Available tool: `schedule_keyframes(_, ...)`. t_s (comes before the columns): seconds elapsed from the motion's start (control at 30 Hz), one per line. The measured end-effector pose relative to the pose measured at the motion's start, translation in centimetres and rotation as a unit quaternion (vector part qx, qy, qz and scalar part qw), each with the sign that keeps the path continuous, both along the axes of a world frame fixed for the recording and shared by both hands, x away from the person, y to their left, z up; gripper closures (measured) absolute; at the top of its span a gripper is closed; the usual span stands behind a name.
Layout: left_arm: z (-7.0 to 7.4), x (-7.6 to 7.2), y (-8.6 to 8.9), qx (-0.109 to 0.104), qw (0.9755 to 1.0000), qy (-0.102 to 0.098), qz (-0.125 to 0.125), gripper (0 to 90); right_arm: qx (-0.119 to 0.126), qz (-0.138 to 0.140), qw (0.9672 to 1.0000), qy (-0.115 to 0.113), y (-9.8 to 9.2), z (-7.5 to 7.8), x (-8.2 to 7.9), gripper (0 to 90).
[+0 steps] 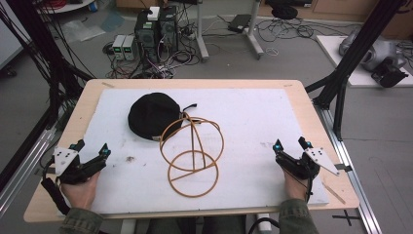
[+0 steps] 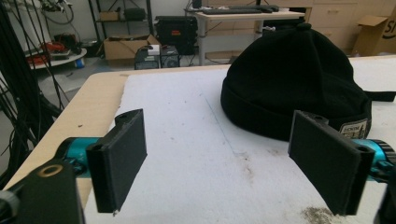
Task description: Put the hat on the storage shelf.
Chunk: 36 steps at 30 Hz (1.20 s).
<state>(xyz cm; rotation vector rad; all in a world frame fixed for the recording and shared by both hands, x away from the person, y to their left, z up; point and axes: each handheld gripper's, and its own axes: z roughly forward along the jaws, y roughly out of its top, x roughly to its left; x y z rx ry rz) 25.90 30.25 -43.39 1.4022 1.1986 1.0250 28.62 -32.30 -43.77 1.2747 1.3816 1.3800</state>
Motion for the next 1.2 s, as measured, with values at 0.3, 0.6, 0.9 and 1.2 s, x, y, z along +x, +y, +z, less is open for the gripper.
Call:
schedule_keyframes(0.3, 0.1, 0.0, -0.3, 0.002, 1.0, -0.002, -0.006, 20.9, 0.003, 0.001, 1.0, -0.002, -0.2, 0.0, -0.1, 10.4)
schedule_keyframes(0.6, 0.1, 0.1, -0.1, -0.028, 0.9994, -0.007, -0.017, 20.7, 0.0, 0.002, 1.0, 0.0, -0.1, 0.0, -0.1, 10.4)
schedule_keyframes(0.9, 1.0, 0.2, -1.1, -0.016, 0.9987, 0.019, -0.045, 21.3, 0.009, 0.008, 0.9999, 0.009, 0.0, 0.3, -0.1, 10.4)
schedule_keyframes(1.2, 2.3, 1.5, -2.8, 0.016, 0.9987, 0.023, -0.044, 18.9, 0.002, 0.009, 0.9999, 0.006, 0.0, 0.5, -0.4, 10.4)
